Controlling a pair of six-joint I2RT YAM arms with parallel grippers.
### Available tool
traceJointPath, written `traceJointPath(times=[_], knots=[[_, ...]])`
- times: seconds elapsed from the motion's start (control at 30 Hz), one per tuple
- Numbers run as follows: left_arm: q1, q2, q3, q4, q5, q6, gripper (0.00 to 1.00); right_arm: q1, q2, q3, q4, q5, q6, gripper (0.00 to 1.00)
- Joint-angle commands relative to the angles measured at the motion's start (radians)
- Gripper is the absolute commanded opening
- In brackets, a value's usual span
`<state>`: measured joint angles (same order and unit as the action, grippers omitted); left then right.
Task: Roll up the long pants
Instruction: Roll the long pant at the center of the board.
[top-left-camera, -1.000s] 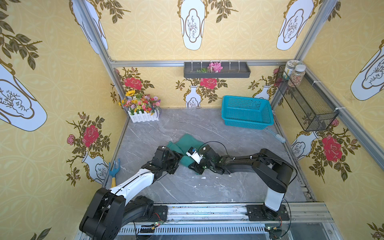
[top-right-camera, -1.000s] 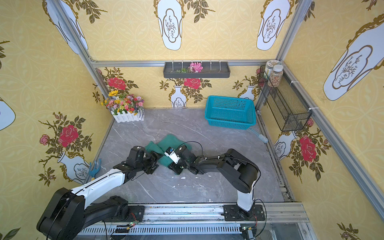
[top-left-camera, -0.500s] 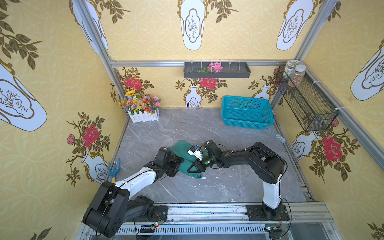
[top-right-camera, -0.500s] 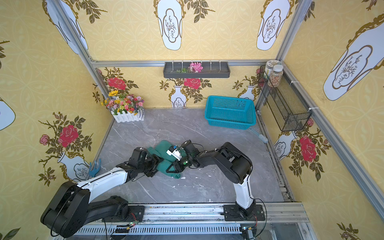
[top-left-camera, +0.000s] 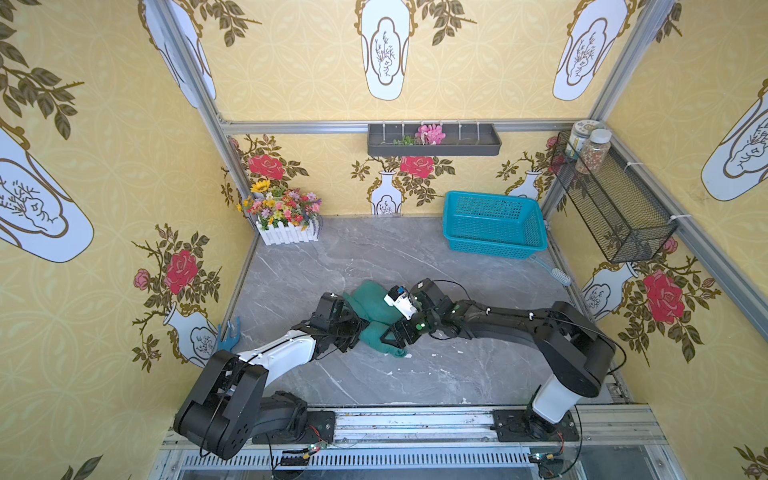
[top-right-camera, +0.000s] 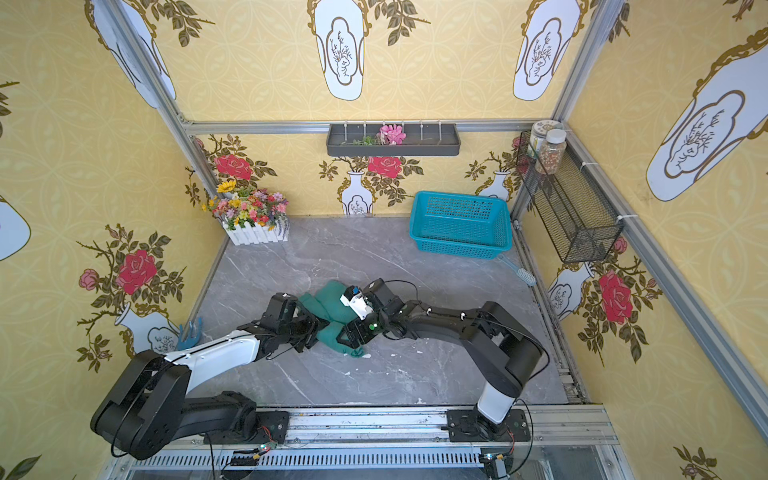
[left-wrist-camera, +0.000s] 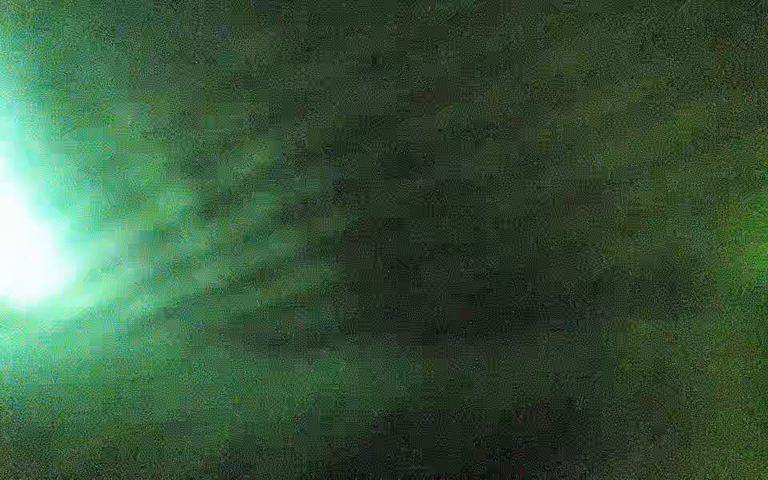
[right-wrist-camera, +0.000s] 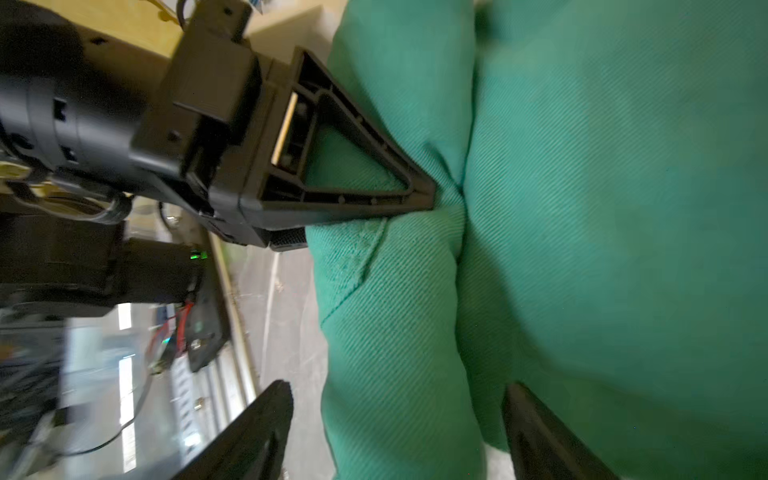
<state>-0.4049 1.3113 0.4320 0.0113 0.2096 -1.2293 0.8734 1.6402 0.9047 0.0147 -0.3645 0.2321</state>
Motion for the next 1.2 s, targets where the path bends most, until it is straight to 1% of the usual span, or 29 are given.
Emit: traceJointPath(times=[0.0,0.03,0.13,0.23,0.33,0.47,0.57,0.6,0.67,0.7,0.77,0.8,0.83,0.9,0.93,1.0,1.07,1.17], knots=[[0.001,0.018,-0.012,-0.125,-0.047,0.005,0.35,0.105,-0.057,-0.012,-0.045,0.396,-0.144,0.91],[0.001,0.019,-0.012,-0.125,-0.047,0.007,0.35,0.148,-0.071,-0.021,-0.025,0.443,-0.185,0.94],[0.002,0.016,-0.013,-0.125,-0.045,0.007,0.35,0.257,-0.074,-0.031,0.017,0.602,-0.306,0.94],[0.001,0.013,-0.015,-0.127,-0.047,0.003,0.35,0.323,-0.024,-0.025,0.047,0.722,-0.423,0.93],[0.001,0.009,-0.017,-0.128,-0.047,0.002,0.35,0.347,0.045,0.002,0.059,0.787,-0.495,0.91],[0.001,0.004,-0.019,-0.130,-0.049,0.000,0.35,0.367,0.119,0.021,0.089,0.809,-0.572,0.90],[0.002,0.004,-0.018,-0.129,-0.047,-0.001,0.35,0.378,0.173,0.039,0.104,0.822,-0.604,0.88],[0.001,0.004,-0.018,-0.127,-0.047,-0.001,0.35,0.380,0.193,0.042,0.109,0.825,-0.606,0.86],[0.001,0.003,-0.019,-0.125,-0.044,-0.002,0.35,0.380,0.221,0.043,0.125,0.829,-0.602,0.76],[0.002,0.001,-0.019,-0.125,-0.044,-0.002,0.35,0.378,0.232,0.038,0.134,0.829,-0.595,0.67],[0.001,-0.004,-0.020,-0.126,-0.043,-0.004,0.35,0.378,0.243,0.025,0.148,0.829,-0.575,0.53],[0.001,-0.009,-0.022,-0.125,-0.043,-0.005,0.36,0.377,0.244,0.016,0.153,0.820,-0.561,0.45],[0.002,-0.015,-0.023,-0.125,-0.044,-0.008,0.37,0.376,0.242,0.008,0.154,0.812,-0.549,0.40],[0.001,-0.037,-0.023,-0.121,-0.047,-0.011,0.40,0.366,0.232,-0.009,0.144,0.771,-0.514,0.32],[0.001,-0.053,-0.025,-0.108,-0.047,-0.012,0.44,0.356,0.222,-0.017,0.133,0.733,-0.489,0.29],[0.001,-0.094,-0.025,-0.083,-0.055,-0.007,0.54,0.315,0.197,-0.028,0.104,0.611,-0.422,0.27],[0.001,-0.137,-0.012,-0.088,-0.074,0.002,0.64,0.251,0.170,-0.043,0.085,0.454,-0.345,0.26],[0.000,-0.168,0.005,-0.114,-0.088,0.009,0.71,0.160,0.150,-0.062,0.074,0.227,-0.266,0.26]])
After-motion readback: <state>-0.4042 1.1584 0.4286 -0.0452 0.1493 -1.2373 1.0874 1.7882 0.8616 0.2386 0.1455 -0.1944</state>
